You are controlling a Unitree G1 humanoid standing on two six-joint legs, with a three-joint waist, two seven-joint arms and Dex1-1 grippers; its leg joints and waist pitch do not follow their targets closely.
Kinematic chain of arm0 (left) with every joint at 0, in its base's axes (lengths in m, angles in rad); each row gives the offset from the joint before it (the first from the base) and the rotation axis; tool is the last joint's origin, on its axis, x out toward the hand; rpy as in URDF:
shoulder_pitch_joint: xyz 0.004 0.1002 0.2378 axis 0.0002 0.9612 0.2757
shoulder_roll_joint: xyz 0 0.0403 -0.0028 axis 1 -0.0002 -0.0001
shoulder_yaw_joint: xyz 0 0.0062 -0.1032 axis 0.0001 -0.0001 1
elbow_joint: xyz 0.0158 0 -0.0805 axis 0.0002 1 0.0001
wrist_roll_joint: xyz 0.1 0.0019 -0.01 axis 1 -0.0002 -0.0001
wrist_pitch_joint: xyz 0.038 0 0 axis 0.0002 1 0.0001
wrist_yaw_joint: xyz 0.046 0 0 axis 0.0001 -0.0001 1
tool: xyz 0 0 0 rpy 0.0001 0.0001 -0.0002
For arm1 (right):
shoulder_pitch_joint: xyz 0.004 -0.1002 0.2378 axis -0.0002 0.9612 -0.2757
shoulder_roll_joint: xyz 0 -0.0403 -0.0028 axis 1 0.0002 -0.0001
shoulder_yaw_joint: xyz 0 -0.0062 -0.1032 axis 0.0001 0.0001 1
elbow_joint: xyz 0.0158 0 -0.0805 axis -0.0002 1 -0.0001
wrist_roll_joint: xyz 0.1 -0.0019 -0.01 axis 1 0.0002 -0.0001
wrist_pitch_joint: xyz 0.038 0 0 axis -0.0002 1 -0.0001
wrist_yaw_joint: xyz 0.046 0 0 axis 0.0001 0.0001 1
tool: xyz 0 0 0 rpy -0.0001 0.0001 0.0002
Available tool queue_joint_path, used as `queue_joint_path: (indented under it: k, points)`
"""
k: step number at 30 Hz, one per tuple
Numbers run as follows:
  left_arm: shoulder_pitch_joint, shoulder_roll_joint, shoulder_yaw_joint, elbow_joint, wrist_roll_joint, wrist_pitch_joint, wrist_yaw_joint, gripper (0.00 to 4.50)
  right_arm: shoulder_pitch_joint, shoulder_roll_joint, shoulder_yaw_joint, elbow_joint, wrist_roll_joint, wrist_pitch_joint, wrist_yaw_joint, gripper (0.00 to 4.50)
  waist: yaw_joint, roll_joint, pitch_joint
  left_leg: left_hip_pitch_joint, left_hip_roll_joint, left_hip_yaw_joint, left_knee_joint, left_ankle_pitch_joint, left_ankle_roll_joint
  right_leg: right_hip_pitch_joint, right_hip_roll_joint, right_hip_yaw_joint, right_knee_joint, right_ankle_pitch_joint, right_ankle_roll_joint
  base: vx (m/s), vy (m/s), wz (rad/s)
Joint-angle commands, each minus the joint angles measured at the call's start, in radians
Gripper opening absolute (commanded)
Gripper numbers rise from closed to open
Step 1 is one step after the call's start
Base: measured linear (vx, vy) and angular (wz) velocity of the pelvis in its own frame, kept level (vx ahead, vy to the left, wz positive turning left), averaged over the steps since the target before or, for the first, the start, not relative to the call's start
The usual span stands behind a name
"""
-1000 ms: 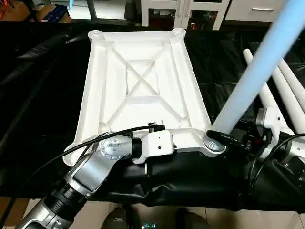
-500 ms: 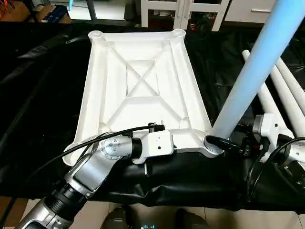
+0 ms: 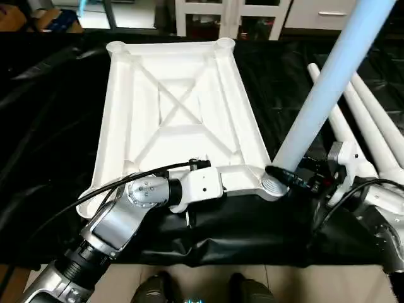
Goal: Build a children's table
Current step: Insert table leg to table base
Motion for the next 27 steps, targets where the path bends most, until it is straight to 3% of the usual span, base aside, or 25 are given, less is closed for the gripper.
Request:
queue_joint_path:
  k: [1,3,8,9,16,20,22,27]
  points:
    - [0.019,-0.003,-0.035,0.015,0.018,0.002,-0.002,0.0,0.053,0.001,0.011,0.051,-0.022,0.055,-0.029,1.88,-0.004,-0.009,-0.038,0.029,0.068,-0.057,-0.096,-0.442,-0.023,0.01,-0.058,0.027,-0.084,-0.532,-0.122,0.0,0.0,0.0]
    - [0.02,-0.004,-0.032,0.017,0.018,0.001,-0.001,0.0,0.084,0.005,-0.004,0.034,-0.006,0.068,-0.041,1.88,0.0,-0.006,-0.039,0.04,0.071,-0.051,-0.095,-0.446,-0.023,0.003,-0.054,0.031,-0.085,-0.476,-0.131,0.0,0.0,0.0]
    - [0.015,-0.009,-0.029,0.025,0.019,0.0,0.003,0.0,0.123,0.017,-0.02,0.018,0.002,0.066,-0.055,1.88,0.005,-0.006,-0.039,0.037,0.07,-0.041,-0.092,-0.398,-0.005,0.007,-0.052,0.034,-0.077,-0.367,-0.165,0.0,0.0,0.0]
    - [0.014,-0.012,-0.028,0.029,0.019,0.0,0.006,0.0,0.132,0.023,-0.028,0.014,0.005,0.064,-0.062,1.88,0.007,-0.001,-0.037,0.041,0.071,-0.038,-0.092,-0.406,-0.005,0.005,-0.053,0.036,-0.08,-0.374,-0.166,0.0,0.0,0.0]
    - [0.002,-0.032,-0.017,0.046,0.021,0.004,0.032,0.0,0.186,0.084,-0.087,-0.012,0.052,0.048,-0.137,1.88,0.009,-0.003,-0.03,0.049,0.069,-0.049,-0.098,-0.499,-0.034,-0.006,-0.058,0.035,-0.096,-0.55,-0.111,0.0,0.0,0.0]
    - [-0.001,-0.039,-0.014,0.051,0.023,0.007,0.04,0.0,0.227,0.117,-0.087,-0.034,0.048,0.018,-0.158,1.88,0.01,-0.003,-0.031,0.051,0.069,-0.05,-0.101,-0.506,-0.042,-0.008,-0.057,0.035,-0.099,-0.551,-0.092,0.0,0.0,0.0]
    - [-0.002,-0.043,-0.011,0.053,0.025,0.008,0.043,0.0,0.25,0.13,-0.076,-0.043,0.03,-0.004,-0.157,1.88,0.013,-0.003,-0.035,0.047,0.07,-0.047,-0.105,-0.45,-0.029,-0.001,-0.055,0.035,-0.096,-0.474,-0.101,0.0,0.0,0.0]
    - [-0.006,-0.051,-0.008,0.06,0.03,0.006,0.05,0.0,0.281,0.135,-0.029,-0.049,-0.032,-0.059,-0.158,1.88,0.016,-0.005,-0.033,0.043,0.07,-0.042,-0.105,-0.429,-0.02,0.002,-0.055,0.035,-0.092,-0.438,-0.116,0.0,0.0,0.0]
